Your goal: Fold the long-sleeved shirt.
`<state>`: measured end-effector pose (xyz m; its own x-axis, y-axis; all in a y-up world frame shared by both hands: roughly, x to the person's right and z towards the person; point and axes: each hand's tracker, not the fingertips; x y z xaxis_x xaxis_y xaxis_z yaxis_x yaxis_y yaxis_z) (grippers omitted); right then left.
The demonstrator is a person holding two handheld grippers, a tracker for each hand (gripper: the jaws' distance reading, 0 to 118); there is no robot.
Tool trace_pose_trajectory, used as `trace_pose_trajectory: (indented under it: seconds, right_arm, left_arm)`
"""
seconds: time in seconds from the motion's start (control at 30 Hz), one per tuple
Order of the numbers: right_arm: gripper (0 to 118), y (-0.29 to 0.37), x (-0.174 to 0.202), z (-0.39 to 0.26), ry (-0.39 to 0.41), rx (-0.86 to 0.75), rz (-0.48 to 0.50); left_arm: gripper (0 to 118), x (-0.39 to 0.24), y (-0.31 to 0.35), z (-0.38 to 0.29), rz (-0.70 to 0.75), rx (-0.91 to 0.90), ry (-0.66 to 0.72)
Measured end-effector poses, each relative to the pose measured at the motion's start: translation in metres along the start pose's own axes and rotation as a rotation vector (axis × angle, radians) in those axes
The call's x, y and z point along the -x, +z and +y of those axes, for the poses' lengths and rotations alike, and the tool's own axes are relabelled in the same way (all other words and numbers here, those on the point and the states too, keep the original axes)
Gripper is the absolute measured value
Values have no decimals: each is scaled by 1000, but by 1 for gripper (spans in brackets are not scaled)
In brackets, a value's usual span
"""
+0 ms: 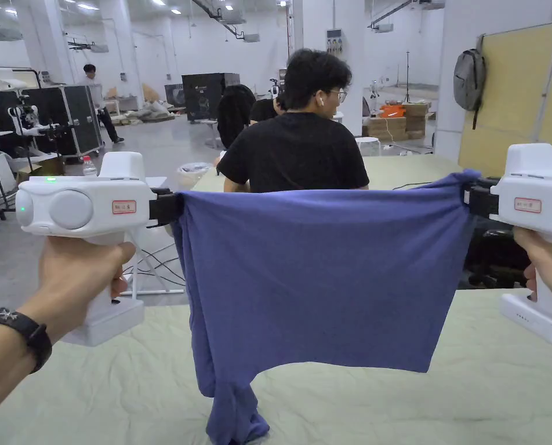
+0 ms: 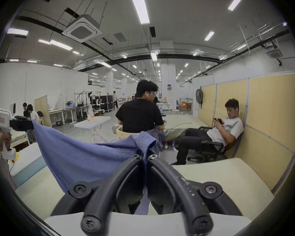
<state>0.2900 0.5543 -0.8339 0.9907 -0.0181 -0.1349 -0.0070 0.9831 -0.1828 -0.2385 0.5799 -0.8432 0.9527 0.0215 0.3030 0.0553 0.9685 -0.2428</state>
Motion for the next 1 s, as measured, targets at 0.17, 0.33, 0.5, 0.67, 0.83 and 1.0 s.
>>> trace_pose_trajectory:
  seconds: [0.17, 0.33, 0.5, 0.67, 0.83, 1.0]
  right_arm:
    - [5, 21, 9, -59, -40, 88, 35]
    - [5, 56, 17, -119, -57, 170, 64]
    - [5, 101, 25, -176, -106, 247, 96]
    - [5, 157, 35, -226, -109, 333, 124]
    - [5, 207, 41, -270, -118, 409, 133]
    - [5, 244, 41, -317, -109, 521, 154]
  left_arm:
    - [7, -1, 20, -56, 0, 76, -3]
    - [7, -8, 56, -116, -20, 145, 34]
    - [7, -23, 101, -186, -43, 253, 59]
    - [7, -38, 150, -246, -34, 323, 70]
    - [7, -50, 193, -306, -52, 449, 93]
    - [7, -62, 233, -363, -60, 541, 112]
